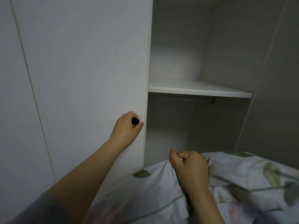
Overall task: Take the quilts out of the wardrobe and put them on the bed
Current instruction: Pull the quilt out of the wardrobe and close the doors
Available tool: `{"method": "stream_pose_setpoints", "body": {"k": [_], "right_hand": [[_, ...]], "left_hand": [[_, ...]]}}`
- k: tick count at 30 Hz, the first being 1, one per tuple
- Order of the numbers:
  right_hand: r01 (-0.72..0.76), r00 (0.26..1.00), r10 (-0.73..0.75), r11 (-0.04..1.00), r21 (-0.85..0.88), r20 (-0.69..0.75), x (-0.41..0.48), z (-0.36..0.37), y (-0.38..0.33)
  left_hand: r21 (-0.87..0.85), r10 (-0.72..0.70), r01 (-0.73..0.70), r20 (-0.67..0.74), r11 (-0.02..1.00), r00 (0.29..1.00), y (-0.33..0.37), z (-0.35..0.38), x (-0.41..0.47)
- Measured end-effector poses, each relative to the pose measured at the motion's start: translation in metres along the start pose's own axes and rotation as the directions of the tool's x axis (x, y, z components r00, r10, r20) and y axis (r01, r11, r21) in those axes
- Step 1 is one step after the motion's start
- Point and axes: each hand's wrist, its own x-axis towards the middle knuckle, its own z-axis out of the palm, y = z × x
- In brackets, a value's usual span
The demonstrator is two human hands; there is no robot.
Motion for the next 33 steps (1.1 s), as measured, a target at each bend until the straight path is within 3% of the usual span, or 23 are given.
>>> {"method": "stream_pose_setpoints", "body": {"k": [10, 17, 24, 28, 33], "right_hand": [[-0.065, 0.998, 0.064, 0.998, 0.003, 0.017, 0.017, 0.006, 0.013], [-0.071, 0.997, 0.070, 0.997, 0.024, 0.016, 0.022, 0.017, 0.018], [-0.103, 0.995, 0.103, 0.995, -0.013, 0.004, 0.021, 0.013, 0.010], [-0.108, 0.994, 0.107, 0.994, -0.035, -0.009, 0.018, 0.005, 0.003], [-0.142, 0.990, 0.142, 0.989, -0.027, -0.019, 0.010, 0.003, -0.010]], "left_hand": [[-0.036, -0.057, 0.058, 0.041, 0.998, 0.998, -0.008, 0.018, 0.032], [-0.015, -0.012, 0.012, -0.012, 1.000, 1.000, -0.014, 0.022, 0.036], [-0.061, -0.003, 0.006, 0.042, 0.998, 0.999, -0.011, 0.022, 0.027], [-0.182, -0.075, 0.104, 0.159, 0.978, 0.984, -0.003, 0.015, -0.003], [-0.235, -0.242, 0.269, 0.138, 0.934, 0.960, 0.008, -0.002, -0.055]]}}
